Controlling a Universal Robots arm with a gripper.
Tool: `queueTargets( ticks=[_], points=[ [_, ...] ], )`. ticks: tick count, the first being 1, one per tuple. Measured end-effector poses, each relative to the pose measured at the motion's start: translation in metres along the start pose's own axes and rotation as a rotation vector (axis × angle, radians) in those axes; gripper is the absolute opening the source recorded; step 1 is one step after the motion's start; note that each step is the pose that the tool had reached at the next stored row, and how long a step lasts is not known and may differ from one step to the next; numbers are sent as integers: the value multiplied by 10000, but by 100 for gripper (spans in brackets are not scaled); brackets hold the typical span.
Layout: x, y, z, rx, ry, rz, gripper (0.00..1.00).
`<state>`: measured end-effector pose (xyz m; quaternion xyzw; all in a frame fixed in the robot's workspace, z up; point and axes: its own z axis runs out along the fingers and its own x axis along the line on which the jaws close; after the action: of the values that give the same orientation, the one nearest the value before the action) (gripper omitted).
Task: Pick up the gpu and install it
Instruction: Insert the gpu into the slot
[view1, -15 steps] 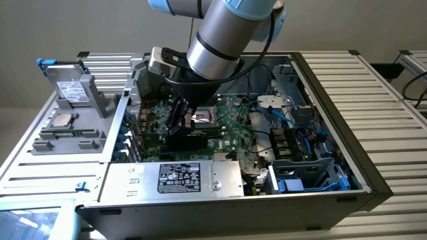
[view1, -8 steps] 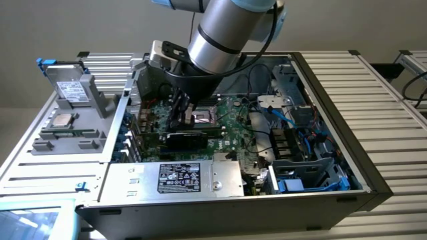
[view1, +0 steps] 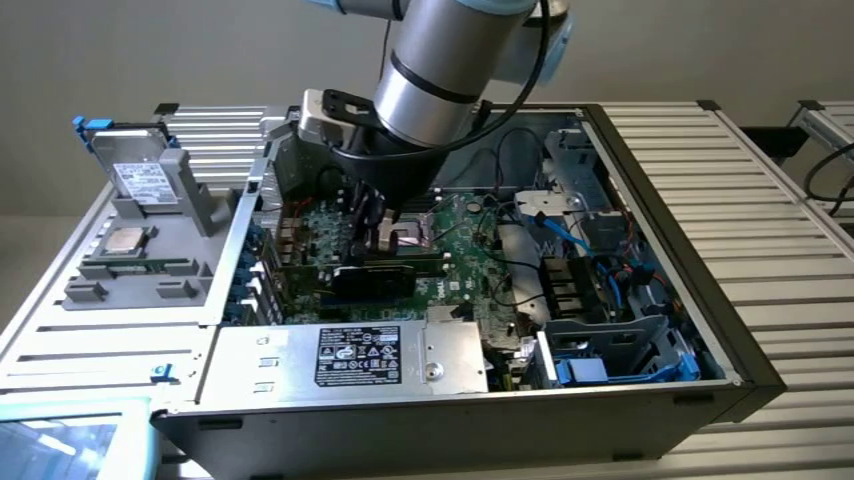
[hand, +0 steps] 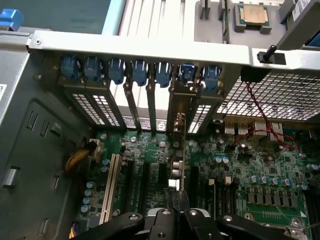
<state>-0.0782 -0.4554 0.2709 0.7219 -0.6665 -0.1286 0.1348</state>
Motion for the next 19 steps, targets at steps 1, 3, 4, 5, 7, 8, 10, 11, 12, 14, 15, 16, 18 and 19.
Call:
queueTargets(
  ticks=[1, 3, 4, 5, 7, 8, 10, 11, 12, 14, 15, 16, 18, 19],
  points=[
    [-2, -9, -4, 37, 7, -10, 12],
    [-8, -31, -20, 56, 11, -10, 12],
    [-15, -43, -29, 77, 12, -11, 12],
    [-22, -53, -39, 99, 15, -11, 12],
    [-36, -60, -51, 165, 24, -20, 12],
    [-36, -60, -54, 241, 43, -46, 12],
    [-37, -60, -54, 464, 90, -127, 12],
    [-37, -60, -54, 580, 118, -177, 12],
    [-37, -60, -53, 691, 146, -225, 12],
    [-38, -60, -54, 896, 190, -290, 12],
    [-39, -60, -54, 991, 207, -314, 12],
    [-40, -60, -54, 1076, 222, -334, 12],
    [-44, -59, -57, 1217, 248, -365, 12],
    [-46, -59, -61, 1276, 260, -381, 12]
  ],
)
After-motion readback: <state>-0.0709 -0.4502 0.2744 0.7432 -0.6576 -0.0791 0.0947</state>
